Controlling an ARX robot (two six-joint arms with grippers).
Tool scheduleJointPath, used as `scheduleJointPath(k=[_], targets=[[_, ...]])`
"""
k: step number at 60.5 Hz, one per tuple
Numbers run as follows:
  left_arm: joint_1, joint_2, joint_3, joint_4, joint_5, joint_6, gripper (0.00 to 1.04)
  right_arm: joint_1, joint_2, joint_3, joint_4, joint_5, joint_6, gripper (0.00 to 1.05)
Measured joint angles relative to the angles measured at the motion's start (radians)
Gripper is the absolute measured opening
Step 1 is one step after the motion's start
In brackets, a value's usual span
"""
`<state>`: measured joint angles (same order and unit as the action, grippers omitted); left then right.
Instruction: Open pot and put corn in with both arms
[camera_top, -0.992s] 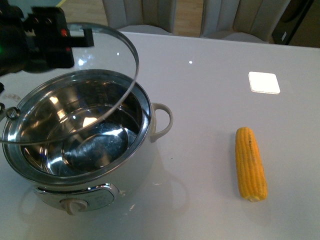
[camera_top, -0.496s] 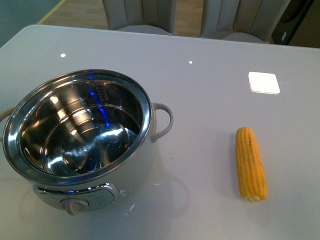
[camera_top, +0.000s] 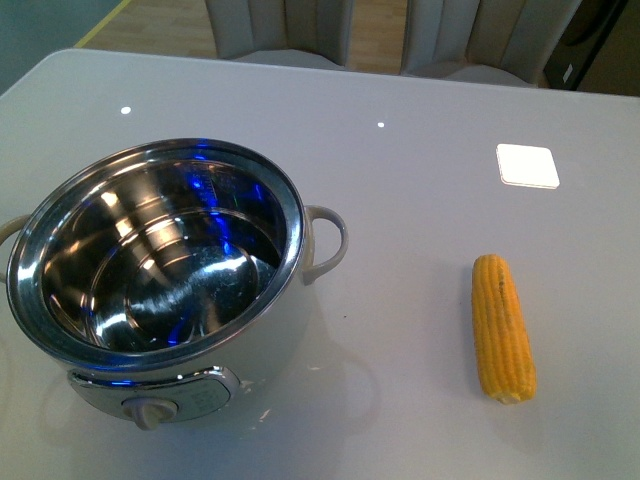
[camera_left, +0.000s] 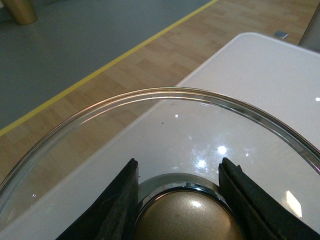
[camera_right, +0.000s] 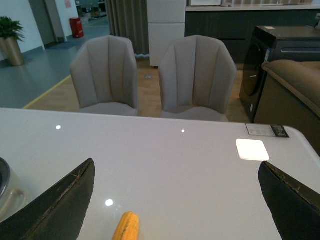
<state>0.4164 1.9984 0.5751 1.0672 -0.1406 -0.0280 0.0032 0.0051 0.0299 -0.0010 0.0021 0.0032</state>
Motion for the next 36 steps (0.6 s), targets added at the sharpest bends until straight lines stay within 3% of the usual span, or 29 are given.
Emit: scheduleJointPath(k=[13, 36], targets=[[0.029, 0.137, 0.056, 0.076, -0.021, -0.002, 0.42, 0.000, 0.000, 0.000, 0.000, 0.000, 0.000, 0.96], [0.000, 0.378, 0.163, 0.206, 0.009, -0.034, 0.42, 0.000, 0.000, 0.000, 0.000, 0.000, 0.000, 0.96]])
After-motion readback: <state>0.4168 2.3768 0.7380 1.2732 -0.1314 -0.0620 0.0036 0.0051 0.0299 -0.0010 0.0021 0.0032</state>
